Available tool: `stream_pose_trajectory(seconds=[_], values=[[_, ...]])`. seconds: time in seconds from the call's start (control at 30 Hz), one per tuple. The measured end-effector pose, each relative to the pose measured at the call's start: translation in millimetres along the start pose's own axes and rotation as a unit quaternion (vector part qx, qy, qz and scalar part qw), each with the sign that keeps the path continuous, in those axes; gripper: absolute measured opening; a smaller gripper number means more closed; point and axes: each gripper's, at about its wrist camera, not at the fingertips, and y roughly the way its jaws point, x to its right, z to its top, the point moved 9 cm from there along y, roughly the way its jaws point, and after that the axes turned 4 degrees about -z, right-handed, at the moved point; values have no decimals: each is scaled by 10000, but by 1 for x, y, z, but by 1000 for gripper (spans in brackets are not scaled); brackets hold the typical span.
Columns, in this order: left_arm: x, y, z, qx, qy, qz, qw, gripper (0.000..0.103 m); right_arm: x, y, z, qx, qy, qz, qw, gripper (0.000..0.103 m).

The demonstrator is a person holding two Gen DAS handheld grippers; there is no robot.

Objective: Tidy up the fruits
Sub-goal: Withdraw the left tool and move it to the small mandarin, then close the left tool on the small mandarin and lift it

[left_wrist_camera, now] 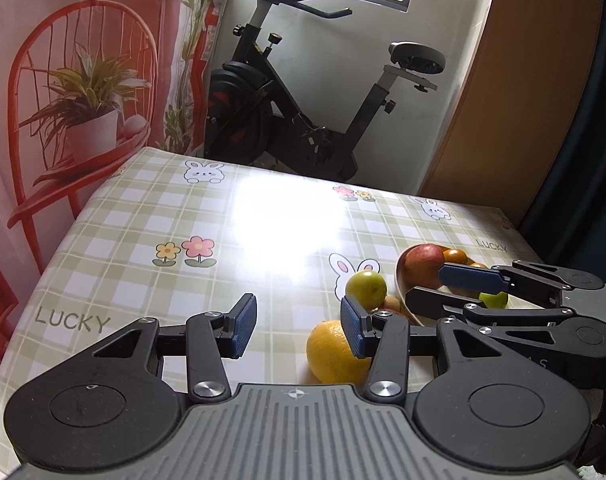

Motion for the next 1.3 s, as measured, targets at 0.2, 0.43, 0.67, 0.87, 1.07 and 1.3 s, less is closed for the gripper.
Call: stream_pose_trajectory(seconds=[0.2, 0.43, 0.67, 0.87, 1.07, 1.3], values=[[-16, 4, -16, -153, -136, -76, 9998, 49, -17, 16, -16, -264, -81, 135, 9995, 51], [-24, 16, -29, -369, -215, -255, 9988, 49, -33, 25, -36, -571, -222, 304, 9977, 51], [-24, 27, -37, -527, -199, -404, 9976, 49, -41, 28, -68, -976, -235, 462, 9939, 51], [-15, 41, -51, -940, -252, -796, 9921, 51, -42, 37, -88, -1330, -239, 493, 9896, 51], [-4, 54, -69, -1317, -233, -1098, 9849, 55, -40, 40, -95, -1426, -210, 498, 9883, 47], [5, 69, -83, -1543, -267, -1256, 9796, 55, -43, 40, -96, -1394, -273, 563, 9883, 40]])
